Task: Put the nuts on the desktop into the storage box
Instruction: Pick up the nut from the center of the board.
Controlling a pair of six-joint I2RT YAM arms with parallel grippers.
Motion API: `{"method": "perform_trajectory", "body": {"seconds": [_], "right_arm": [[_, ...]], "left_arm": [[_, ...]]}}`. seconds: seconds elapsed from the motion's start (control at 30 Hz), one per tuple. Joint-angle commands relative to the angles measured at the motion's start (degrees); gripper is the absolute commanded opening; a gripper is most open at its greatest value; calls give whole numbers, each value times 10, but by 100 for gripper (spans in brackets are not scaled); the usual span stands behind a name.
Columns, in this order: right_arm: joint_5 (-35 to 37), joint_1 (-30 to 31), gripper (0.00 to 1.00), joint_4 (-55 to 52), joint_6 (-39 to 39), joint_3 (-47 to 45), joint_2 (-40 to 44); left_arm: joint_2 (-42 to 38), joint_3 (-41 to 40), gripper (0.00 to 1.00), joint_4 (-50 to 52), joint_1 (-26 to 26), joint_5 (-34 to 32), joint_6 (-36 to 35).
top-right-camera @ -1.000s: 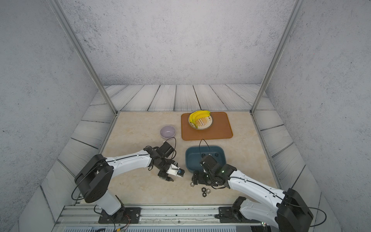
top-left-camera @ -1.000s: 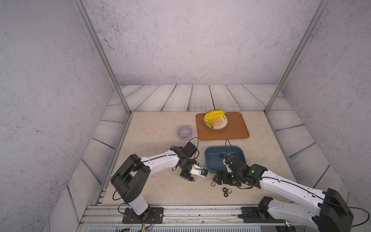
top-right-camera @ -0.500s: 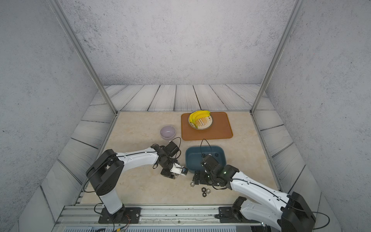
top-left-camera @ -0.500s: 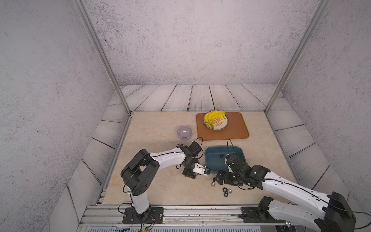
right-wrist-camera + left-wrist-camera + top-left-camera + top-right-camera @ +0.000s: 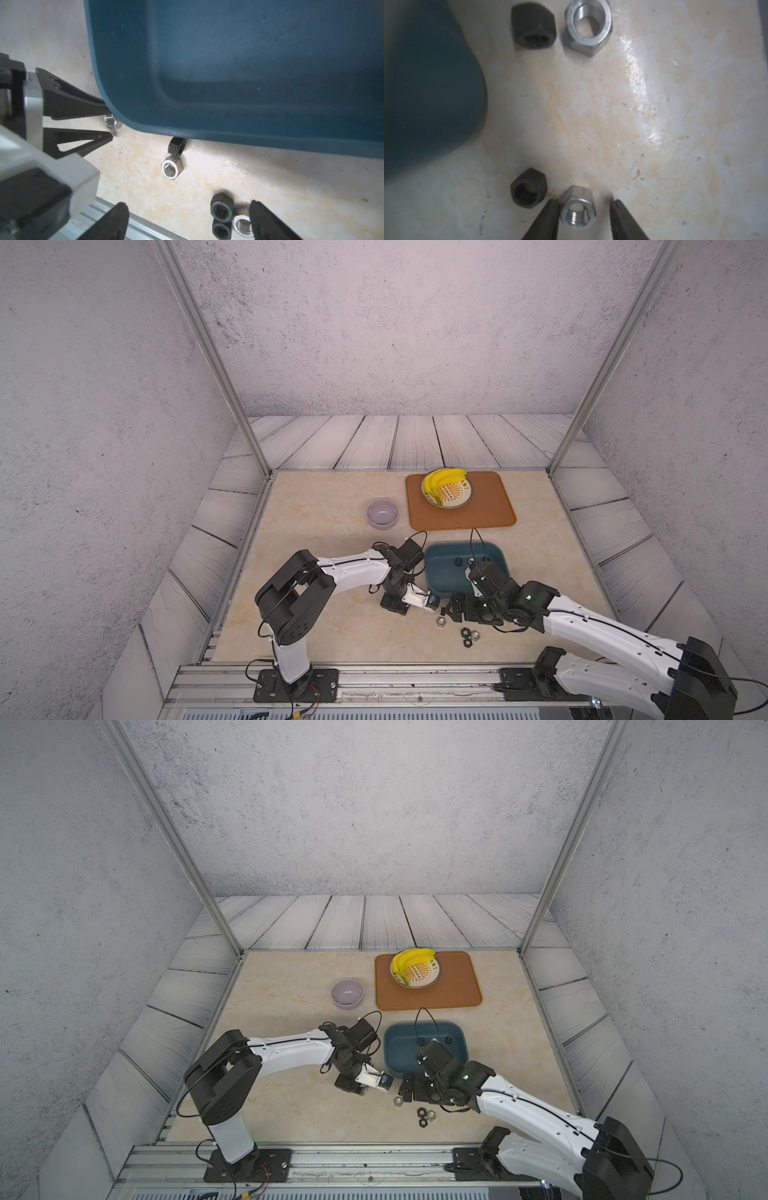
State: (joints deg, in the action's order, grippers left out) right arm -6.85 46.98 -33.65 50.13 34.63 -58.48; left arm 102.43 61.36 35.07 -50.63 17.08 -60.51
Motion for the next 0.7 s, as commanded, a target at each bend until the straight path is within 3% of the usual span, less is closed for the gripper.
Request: {"method": "perform_trajectory", "body": {"seconds": [0.0,0.47,0.67], "right_arm": [[14,3,95,-12,8,6,13],[20,3,95,-22,3,11,16],[53,3,96,-44,-26,27,45]], "left_arm": [[5,3,46,18,-6,-2,6],[-3,-4,19,18,-1,-2,8],[-32,-6,18,28,21,40,26]]}}
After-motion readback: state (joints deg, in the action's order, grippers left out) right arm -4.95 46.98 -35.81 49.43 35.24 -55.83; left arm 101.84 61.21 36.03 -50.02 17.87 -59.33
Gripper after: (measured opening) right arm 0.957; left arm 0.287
